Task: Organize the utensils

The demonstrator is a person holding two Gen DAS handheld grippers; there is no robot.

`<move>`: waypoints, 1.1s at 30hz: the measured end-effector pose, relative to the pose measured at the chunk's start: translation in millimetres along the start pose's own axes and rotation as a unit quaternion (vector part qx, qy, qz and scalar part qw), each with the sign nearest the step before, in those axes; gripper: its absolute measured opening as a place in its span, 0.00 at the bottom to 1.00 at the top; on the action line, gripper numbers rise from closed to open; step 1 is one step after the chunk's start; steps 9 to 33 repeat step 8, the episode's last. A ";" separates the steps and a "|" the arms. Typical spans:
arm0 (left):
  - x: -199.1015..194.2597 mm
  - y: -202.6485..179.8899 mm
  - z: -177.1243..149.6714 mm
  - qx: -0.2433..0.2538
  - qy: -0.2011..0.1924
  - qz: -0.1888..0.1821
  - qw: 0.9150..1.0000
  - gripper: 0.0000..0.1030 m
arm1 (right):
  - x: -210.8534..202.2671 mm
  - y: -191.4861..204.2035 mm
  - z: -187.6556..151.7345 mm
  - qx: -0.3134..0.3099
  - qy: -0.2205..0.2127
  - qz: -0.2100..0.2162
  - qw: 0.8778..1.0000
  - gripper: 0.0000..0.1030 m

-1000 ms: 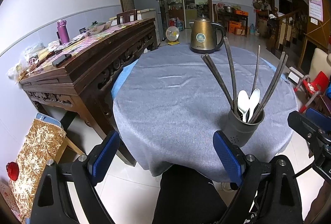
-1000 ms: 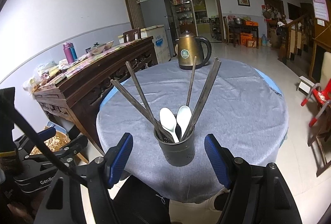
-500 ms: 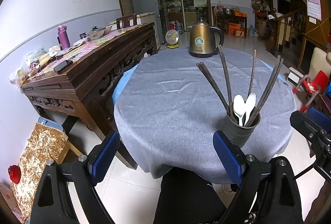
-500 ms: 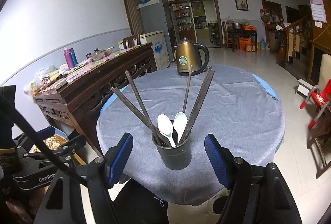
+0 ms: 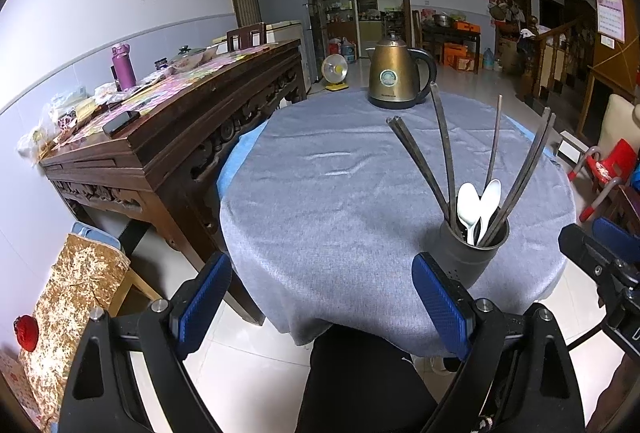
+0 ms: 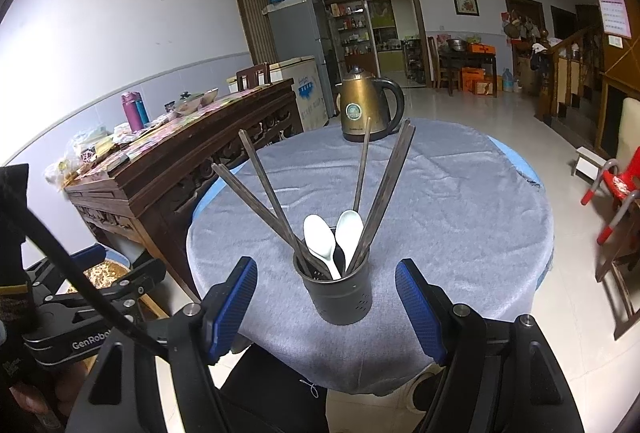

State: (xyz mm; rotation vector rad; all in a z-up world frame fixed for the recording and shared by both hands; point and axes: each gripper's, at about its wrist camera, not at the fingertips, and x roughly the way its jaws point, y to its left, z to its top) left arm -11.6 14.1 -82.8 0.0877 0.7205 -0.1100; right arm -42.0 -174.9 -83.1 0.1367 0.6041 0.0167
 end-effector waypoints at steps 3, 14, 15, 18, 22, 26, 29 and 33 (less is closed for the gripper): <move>13.7 0.5 0.9 0.000 0.007 -0.004 1.000 0.89 | 8.2 -6.5 -0.8 0.006 0.008 -0.002 1.000 0.73; 55.5 11.3 16.7 -0.010 0.009 -0.012 1.000 0.89 | 27.1 -42.9 -2.3 0.046 0.030 -0.023 0.998 0.73; 55.5 11.3 16.7 -0.010 0.009 -0.012 1.000 0.89 | 27.1 -42.9 -2.3 0.046 0.030 -0.023 0.998 0.73; 55.5 11.3 16.7 -0.010 0.009 -0.012 1.000 0.89 | 27.1 -42.9 -2.3 0.046 0.030 -0.023 0.998 0.73; 55.5 11.3 16.7 -0.010 0.009 -0.012 1.000 0.89 | 27.1 -42.9 -2.3 0.046 0.030 -0.023 0.998 0.73; 55.5 11.3 16.7 -0.010 0.009 -0.012 1.000 0.89 | 27.1 -42.9 -2.3 0.046 0.030 -0.023 0.998 0.73; 55.5 11.3 16.7 -0.010 0.009 -0.012 1.000 0.89 | 27.1 -42.9 -2.3 0.046 0.030 -0.023 0.998 0.73; 55.5 11.3 16.7 -0.010 0.009 -0.012 1.000 0.89 | 27.1 -42.9 -2.3 0.046 0.030 -0.023 0.998 0.73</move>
